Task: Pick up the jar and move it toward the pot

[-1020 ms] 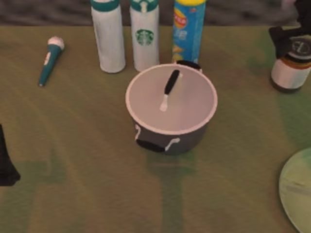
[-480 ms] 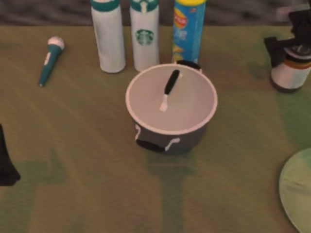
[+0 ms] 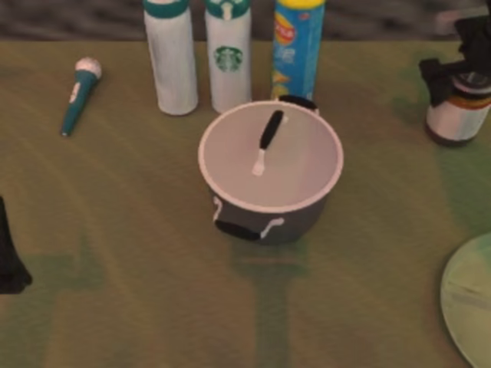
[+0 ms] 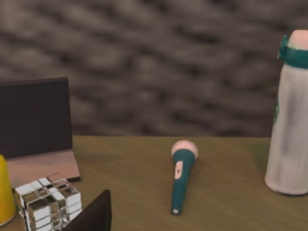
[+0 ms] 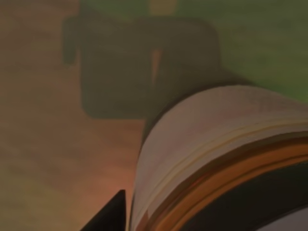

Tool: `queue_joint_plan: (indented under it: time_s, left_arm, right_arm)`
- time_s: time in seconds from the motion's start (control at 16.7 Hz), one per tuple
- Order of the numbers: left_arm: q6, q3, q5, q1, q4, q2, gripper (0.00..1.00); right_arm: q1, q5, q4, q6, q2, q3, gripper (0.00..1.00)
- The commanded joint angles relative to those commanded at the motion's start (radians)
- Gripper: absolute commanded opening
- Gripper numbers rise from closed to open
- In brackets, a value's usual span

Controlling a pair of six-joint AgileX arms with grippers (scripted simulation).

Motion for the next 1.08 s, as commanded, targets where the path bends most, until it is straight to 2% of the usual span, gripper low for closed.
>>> queue_joint_plan:
  time_s: [0.24,0.3,0.84,1.08]
  left_arm:
    - [0.0,0.0,0.0,0.0,0.0,0.0,1.0]
    - [0.0,0.0,0.0,0.0,0.0,0.0,1.0]
    - [0.0,0.0,0.0,0.0,0.0,0.0,1.0]
    - [0.0,0.0,0.0,0.0,0.0,0.0,1.0]
  right_arm:
    - [0.0,0.0,0.0,0.0,0.0,0.0,0.02]
    - [0.0,0.0,0.0,0.0,0.0,0.0,0.0]
    - [-0.004,0.0,0.0,0.001,-0.004,-0.002,0.0]
    - [0.001,-0.004,0.004,0.002,-0.117,-0.115,0.0]
